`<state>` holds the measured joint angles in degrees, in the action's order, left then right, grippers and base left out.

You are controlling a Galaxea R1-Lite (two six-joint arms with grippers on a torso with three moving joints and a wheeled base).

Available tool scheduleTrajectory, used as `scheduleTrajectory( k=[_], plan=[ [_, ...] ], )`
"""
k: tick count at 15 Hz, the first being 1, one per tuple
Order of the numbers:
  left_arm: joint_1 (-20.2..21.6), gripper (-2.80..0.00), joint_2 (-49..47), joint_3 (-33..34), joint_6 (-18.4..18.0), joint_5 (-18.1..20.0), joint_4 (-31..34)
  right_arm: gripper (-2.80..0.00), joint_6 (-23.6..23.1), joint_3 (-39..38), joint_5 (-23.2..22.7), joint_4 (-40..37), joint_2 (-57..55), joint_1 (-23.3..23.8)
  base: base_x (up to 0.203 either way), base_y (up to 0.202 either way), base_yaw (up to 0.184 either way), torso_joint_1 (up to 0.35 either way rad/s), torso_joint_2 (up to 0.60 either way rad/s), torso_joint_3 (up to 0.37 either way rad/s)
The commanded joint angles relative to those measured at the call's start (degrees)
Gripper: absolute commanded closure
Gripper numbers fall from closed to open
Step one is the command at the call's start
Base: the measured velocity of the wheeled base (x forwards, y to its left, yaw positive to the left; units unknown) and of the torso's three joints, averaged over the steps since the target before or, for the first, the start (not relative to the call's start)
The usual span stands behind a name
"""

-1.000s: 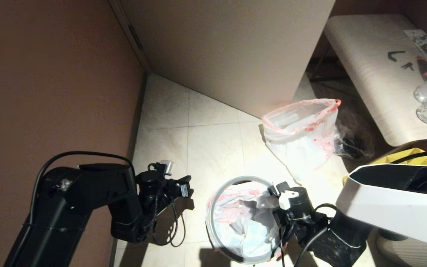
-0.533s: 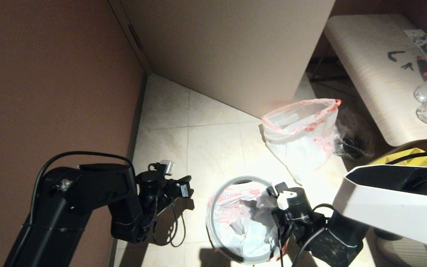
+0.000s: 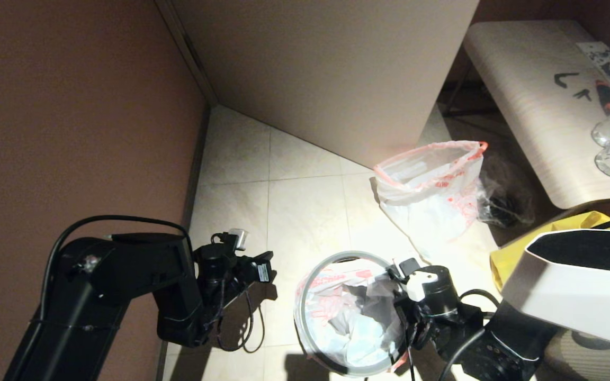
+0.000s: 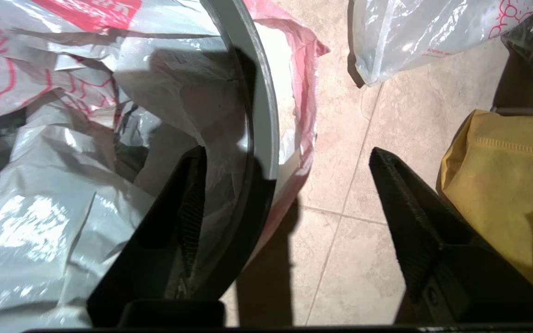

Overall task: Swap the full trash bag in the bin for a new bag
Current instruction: Place the trash can ring on the trash can

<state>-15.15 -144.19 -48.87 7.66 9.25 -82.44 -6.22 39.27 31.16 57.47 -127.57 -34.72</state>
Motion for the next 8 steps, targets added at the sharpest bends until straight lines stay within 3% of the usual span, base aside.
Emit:
scheduleTrajectory(
  k=[1, 2, 5, 6, 8],
  plan=[
    [-0.32, 0.00, 1.49, 1.40, 0.08, 1.18, 0.24, -2.80, -0.01, -2.32, -0.30, 0.37, 5.33, -0.20, 0.000, 0.000, 0.000, 0.000, 0.00, 0.000],
    [-0.49, 0.00, 2.91, 2.90, 0.08, 4.25, 1.22, -2.80, 0.51, -3.42, -2.30, 0.37, 7.44, -0.12, 0.000, 0.000, 0.000, 0.000, 0.00, 0.000],
    [-0.53, 0.00, 8.11, 7.79, 0.09, 16.03, 6.22, -2.80, 8.17, -4.47, -16.59, -0.08, 8.44, 0.89, 0.000, 0.000, 0.000, 0.000, 0.00, 0.000],
    [-0.42, 0.00, 9.01, 8.92, 0.08, 18.98, 7.54, 0.00, 10.39, -4.44, -20.33, -0.16, 7.38, 1.35, 0.000, 0.000, 0.000, 0.000, 0.00, 0.000],
    [0.46, 0.00, 10.69, 10.91, 0.06, 24.30, 8.17, 0.00, 14.21, -3.99, -25.77, -0.17, 6.17, 3.06, 0.000, 0.000, 0.000, 0.000, 0.00, 0.000]
  ],
)
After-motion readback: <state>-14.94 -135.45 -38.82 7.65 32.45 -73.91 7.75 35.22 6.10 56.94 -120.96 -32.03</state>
